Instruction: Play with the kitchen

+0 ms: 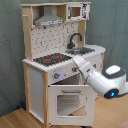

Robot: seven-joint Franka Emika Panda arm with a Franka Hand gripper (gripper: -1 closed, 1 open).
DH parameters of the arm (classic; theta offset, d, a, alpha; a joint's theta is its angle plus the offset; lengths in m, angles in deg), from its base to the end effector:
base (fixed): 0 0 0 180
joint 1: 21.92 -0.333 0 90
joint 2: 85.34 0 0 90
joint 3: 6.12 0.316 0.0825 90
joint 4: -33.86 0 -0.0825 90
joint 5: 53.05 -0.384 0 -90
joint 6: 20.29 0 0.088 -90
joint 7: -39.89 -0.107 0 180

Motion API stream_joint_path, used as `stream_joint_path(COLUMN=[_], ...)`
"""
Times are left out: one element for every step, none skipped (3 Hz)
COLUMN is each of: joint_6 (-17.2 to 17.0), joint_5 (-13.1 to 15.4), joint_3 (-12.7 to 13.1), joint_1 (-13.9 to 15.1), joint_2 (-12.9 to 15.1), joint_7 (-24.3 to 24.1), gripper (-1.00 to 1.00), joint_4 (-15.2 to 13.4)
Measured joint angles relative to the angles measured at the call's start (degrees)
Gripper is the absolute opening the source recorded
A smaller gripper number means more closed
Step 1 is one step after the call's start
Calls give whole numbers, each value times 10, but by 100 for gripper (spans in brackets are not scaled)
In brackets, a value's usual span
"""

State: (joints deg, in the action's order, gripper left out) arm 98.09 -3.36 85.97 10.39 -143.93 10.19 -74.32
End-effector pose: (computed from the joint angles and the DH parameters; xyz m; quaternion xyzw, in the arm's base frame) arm 0.1751 0.5820 0.4543 0.5308 0.3406 0.5268 0.5699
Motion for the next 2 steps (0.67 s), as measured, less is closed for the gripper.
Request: stream_joint_path(joint_6=[-23,-53], joint_5=[-19,-41], joint_3=[-22,-39], joint_1=[-17,-37], joint_2=[14,30], joint_7=[54,100], gripper=[100,100], joint_4=[0,-2])
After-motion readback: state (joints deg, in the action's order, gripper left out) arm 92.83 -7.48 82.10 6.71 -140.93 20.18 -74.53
